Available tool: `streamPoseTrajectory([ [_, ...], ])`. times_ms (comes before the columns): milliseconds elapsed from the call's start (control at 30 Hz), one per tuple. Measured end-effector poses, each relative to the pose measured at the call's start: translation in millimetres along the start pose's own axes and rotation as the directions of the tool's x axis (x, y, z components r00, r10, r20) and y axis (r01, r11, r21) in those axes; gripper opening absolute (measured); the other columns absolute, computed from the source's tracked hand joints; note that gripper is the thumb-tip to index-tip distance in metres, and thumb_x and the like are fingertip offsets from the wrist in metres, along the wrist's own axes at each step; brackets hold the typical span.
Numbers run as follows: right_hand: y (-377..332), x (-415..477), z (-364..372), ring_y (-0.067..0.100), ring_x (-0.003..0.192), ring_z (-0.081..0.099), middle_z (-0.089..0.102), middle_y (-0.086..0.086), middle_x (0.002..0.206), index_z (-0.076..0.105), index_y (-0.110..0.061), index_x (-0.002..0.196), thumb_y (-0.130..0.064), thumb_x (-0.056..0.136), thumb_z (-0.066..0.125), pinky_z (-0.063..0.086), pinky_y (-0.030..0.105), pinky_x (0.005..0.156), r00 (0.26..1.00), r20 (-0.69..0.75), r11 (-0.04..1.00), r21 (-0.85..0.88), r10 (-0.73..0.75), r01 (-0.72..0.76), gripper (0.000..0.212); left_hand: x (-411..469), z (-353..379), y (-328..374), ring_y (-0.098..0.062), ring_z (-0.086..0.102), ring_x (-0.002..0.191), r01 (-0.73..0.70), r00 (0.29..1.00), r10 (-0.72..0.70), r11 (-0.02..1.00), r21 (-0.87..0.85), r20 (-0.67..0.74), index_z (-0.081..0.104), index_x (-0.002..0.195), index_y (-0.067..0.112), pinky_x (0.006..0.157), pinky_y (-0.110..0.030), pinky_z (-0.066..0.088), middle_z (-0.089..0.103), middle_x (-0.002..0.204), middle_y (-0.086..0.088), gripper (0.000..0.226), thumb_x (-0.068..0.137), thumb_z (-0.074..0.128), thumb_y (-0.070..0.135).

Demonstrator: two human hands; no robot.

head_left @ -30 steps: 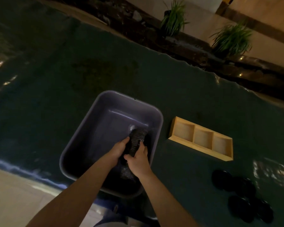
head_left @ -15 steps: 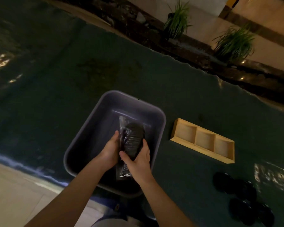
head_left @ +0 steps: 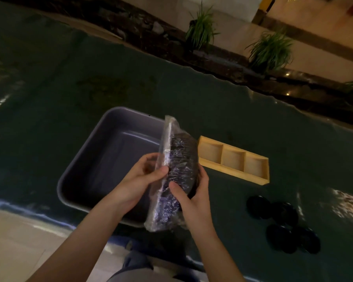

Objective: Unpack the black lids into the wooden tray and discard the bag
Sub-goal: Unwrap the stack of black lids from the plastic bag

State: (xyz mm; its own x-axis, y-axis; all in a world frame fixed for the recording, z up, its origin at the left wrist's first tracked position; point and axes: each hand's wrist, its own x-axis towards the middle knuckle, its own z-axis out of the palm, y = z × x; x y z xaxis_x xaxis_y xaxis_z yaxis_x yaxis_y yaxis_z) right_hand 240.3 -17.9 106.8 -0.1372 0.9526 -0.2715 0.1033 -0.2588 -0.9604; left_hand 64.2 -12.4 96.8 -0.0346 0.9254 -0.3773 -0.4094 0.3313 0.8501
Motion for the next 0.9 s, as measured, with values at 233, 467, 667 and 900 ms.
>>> streamPoseTrajectory([
  [233,1,-43,-95,0.026,0.117,0.071,0.072,0.004,0.13,0.057,-0.04,0.136,-0.041,0.064,0.094,0.06,0.039,0.09,0.99,0.074,0.927,0.347,0.121,-0.139,0.081,-24,98,-30,-0.026,0.077,0.103,0.179,0.964,-0.166,0.983,-0.045,0.207,0.059,0.131,0.012,0.079,-0.032,0.062,0.079,0.114,-0.011,0.102,0.046,0.1,0.05],
  [467,20,-75,-195,0.039,0.125,0.063,0.063,0.023,0.138,0.06,-0.02,0.139,-0.036,0.075,0.084,0.051,0.052,0.103,0.978,0.174,0.792,0.577,0.118,-0.198,0.07,-45,203,-76,-0.03,0.074,0.101,0.288,0.938,-0.253,0.949,-0.128,0.236,0.056,0.14,0.006,0.084,-0.042,0.059,0.074,0.116,-0.017,0.117,0.04,0.103,0.045],
  [667,31,-88,-260,0.001,0.119,0.062,0.05,-0.006,0.135,0.063,-0.047,0.125,-0.058,0.073,0.074,0.054,0.023,0.095,0.982,-0.188,0.978,0.197,-0.027,0.064,0.054,-45,266,-97,-0.027,0.074,0.111,0.159,0.974,-0.164,0.986,0.041,0.159,0.054,0.137,0.032,0.086,-0.043,0.061,0.077,0.121,-0.005,0.096,0.053,0.098,0.046],
  [900,26,-98,-292,0.013,0.101,0.067,0.063,-0.009,0.109,0.063,-0.036,0.12,-0.041,0.096,0.064,0.051,0.015,0.083,0.87,-0.241,0.9,-0.178,-0.431,0.397,0.025,-54,298,-118,-0.005,0.073,0.104,-0.073,0.997,0.079,0.961,0.267,-0.015,0.05,0.125,0.047,0.079,-0.024,0.06,0.074,0.111,0.021,0.094,0.044,0.095,0.062],
])
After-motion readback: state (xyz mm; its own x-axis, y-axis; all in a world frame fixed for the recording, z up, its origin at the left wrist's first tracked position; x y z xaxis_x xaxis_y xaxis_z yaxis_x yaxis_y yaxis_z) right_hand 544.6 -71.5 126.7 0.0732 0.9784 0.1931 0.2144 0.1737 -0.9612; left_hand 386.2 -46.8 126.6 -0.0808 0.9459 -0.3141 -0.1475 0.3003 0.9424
